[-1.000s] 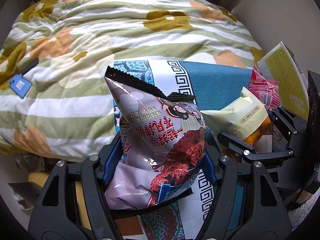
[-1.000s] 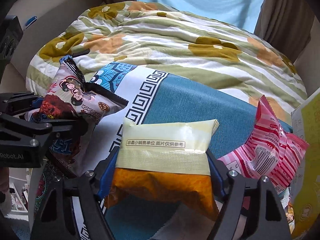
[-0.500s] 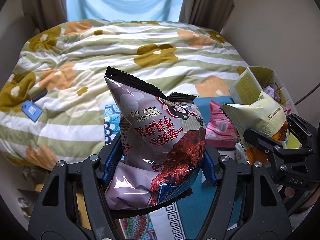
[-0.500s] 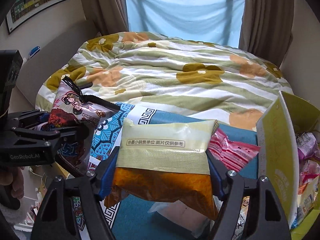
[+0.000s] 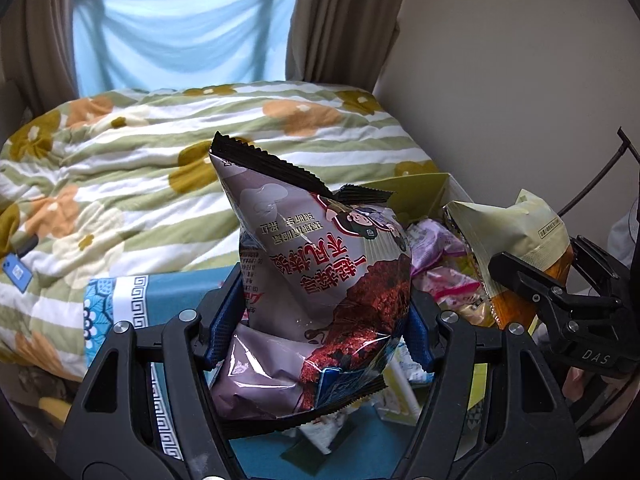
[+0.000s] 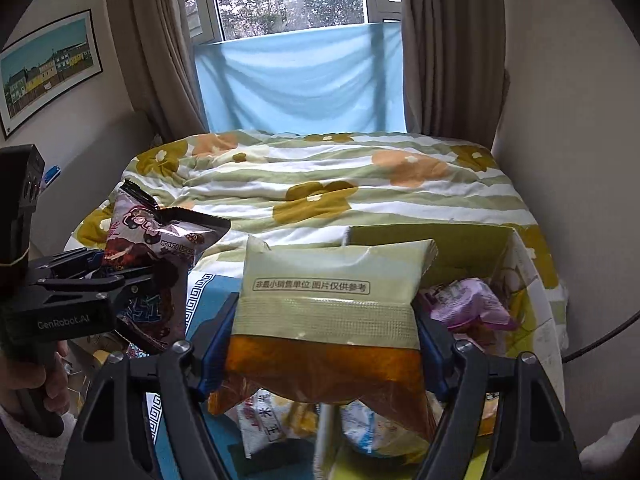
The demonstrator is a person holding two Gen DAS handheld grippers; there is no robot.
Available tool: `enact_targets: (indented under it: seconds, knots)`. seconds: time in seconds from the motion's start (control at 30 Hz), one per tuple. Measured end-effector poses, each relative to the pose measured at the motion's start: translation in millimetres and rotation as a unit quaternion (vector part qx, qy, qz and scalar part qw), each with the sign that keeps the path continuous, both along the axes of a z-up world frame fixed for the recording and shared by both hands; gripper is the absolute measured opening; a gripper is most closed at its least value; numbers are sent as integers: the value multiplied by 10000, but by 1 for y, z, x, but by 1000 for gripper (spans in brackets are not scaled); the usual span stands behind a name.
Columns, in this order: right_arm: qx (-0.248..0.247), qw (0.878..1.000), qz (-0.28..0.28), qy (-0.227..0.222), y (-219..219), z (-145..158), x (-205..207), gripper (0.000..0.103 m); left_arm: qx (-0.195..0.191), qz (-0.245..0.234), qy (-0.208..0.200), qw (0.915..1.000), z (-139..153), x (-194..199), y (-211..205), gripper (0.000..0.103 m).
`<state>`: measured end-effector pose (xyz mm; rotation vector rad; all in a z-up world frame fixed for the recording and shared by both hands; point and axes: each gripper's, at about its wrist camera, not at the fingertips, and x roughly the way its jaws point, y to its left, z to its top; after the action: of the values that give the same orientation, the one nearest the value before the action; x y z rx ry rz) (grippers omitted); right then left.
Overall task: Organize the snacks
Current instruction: 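Carry both bags over the box and open both tools to drop them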
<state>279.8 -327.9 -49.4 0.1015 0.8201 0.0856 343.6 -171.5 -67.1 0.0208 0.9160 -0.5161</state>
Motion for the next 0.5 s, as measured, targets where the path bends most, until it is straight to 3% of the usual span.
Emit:
enact_targets:
  seconds: [0.27,0.3,0.4,0.5]
  knots:
    - [20,9997,-227,-120,-95,4,-2,73,99,-21,256,9996,-25,25,-116,66]
    - [19,9997,-230,-103,-104,3,-1,73,123,8,267,9996,-29,27,-126,70]
    - [53,9997,-220,-58,-127,0,2,73,285,169,273,9991,-38,31,-146,99]
    - [81,9998,-181,-2,-145,-5,7,73,294,278,258,9988,-39,23,-145,101]
